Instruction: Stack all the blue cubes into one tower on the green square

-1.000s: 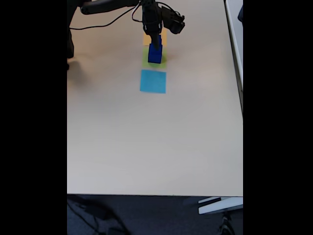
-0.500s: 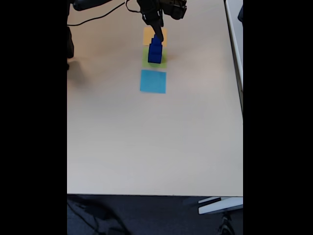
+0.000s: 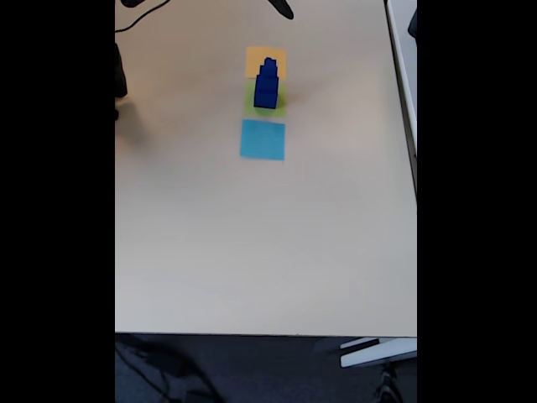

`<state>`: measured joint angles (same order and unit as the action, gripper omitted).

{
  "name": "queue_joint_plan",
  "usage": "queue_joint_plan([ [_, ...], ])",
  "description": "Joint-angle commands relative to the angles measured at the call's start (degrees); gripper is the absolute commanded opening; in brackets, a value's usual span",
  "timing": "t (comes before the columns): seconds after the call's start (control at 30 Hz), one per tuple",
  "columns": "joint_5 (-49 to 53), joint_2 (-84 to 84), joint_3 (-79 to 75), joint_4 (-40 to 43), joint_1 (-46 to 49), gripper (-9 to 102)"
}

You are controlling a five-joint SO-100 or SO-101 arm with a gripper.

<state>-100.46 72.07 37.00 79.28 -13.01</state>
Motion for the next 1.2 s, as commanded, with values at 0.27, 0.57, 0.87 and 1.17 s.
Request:
queue_joint_plan([
  [0.27,-2.55,-18.28,-23.12,3.25,-4.66,31],
  [0.57,-3.60,-24.17,-24.52,3.08,-6.94,31],
  [0.87,-5.89,-30.67,-24.43,3.96,-7.03,31],
  [1.17,-8.26,-36.39,-24.43,4.04,-7.56,30],
])
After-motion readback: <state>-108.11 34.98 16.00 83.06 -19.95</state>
